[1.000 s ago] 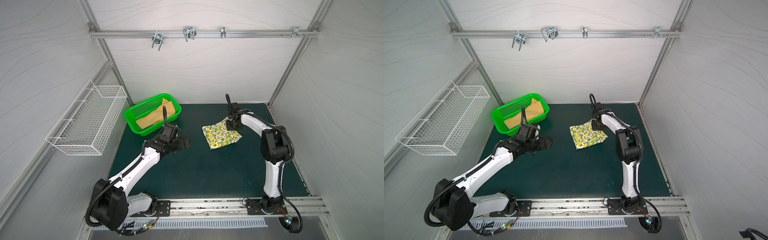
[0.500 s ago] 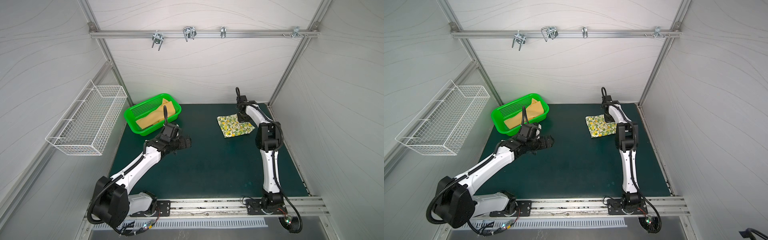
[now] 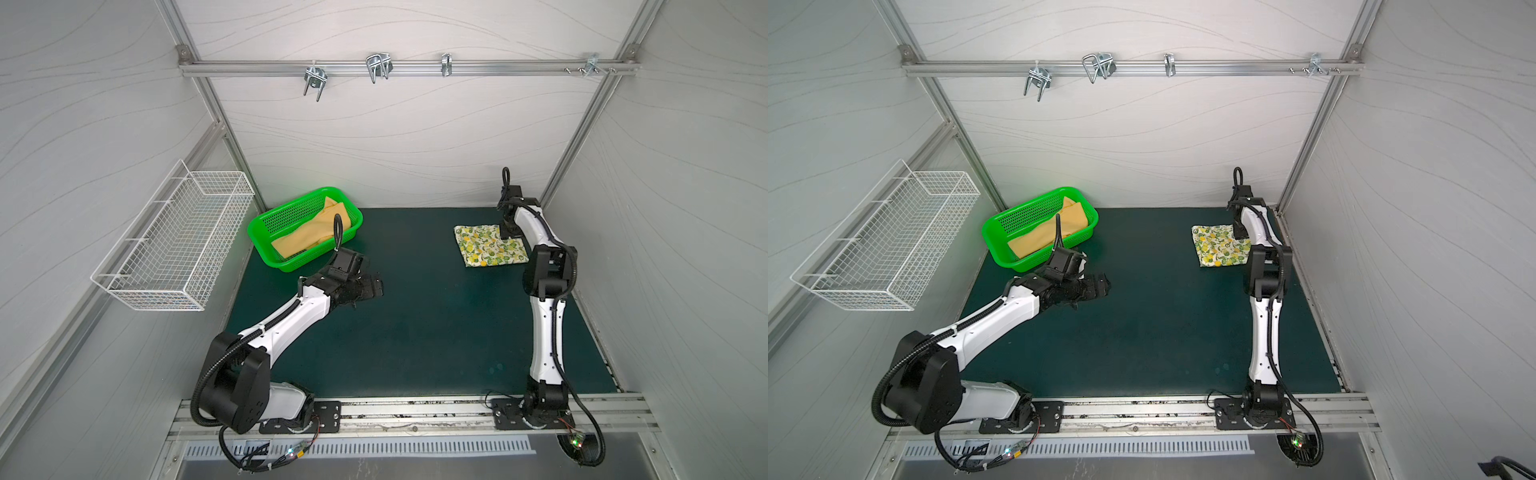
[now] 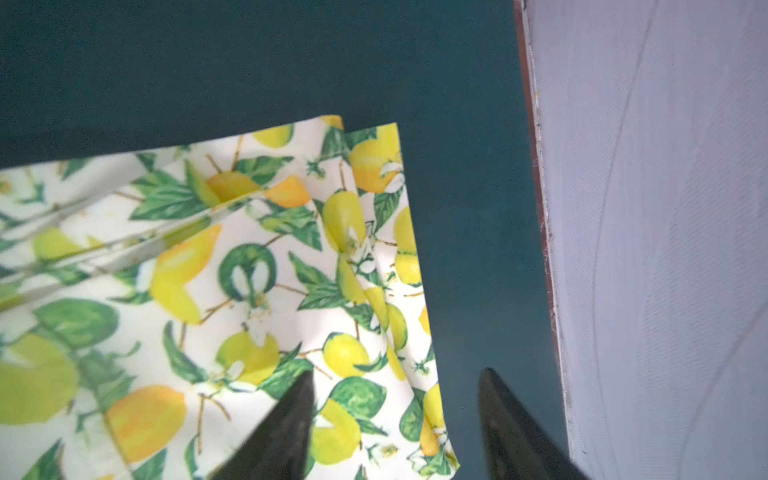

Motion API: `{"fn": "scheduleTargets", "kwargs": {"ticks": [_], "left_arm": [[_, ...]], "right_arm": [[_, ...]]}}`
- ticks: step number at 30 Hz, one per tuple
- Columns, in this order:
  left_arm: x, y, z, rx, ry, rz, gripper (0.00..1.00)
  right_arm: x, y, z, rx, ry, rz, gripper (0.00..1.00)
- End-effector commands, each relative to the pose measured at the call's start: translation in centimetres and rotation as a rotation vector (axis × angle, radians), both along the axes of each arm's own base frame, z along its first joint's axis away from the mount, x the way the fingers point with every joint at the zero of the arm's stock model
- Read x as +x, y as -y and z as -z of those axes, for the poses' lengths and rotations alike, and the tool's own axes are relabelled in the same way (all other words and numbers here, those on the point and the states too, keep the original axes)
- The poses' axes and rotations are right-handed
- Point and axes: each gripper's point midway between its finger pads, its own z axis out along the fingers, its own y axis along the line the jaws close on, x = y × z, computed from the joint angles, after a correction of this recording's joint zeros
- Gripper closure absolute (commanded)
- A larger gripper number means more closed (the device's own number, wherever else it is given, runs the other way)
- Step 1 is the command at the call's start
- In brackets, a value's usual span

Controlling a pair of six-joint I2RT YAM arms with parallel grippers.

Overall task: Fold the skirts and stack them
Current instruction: 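Drag the folded skirt with the right gripper to the far table corner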

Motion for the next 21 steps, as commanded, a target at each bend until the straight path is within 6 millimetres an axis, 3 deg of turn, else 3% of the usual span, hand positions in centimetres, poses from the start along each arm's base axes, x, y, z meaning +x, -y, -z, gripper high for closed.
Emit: {"fn": "scheduleTargets", "kwargs": {"ticks": [1,5,11,17,21], "left_arm": [[2.6,0.3,-3.4,-0.013,0.082,-0.033,0.01],[4.5,0.2,-6.9,-0.014,0.147,-0.072,0.01],[8.7,-0.8,-11.4,-0.034,0.224,-0.176,0.01],[13.3,-4.7,-13.1,0.024,0.249,-0.293,0.01],[16.8,-8.1,-12.4,0.081,0.21,-0.321,0.01]], "right_arm": [[0.5,-2.0,-5.1,0.12,0.126,-0.007,0.13],[-0.2,-5.6,-9.9,0.297,0.245,-0.031,0.01],[-2.8,-12.6,-16.6,0.529,0.373,-0.116,0.01],[-7.2,-18.0,-18.4,0.677,0.393,-0.199,0.01],[-10.5,-20.9,-18.2,0.726,0.389,-0.272,0.01]]}}
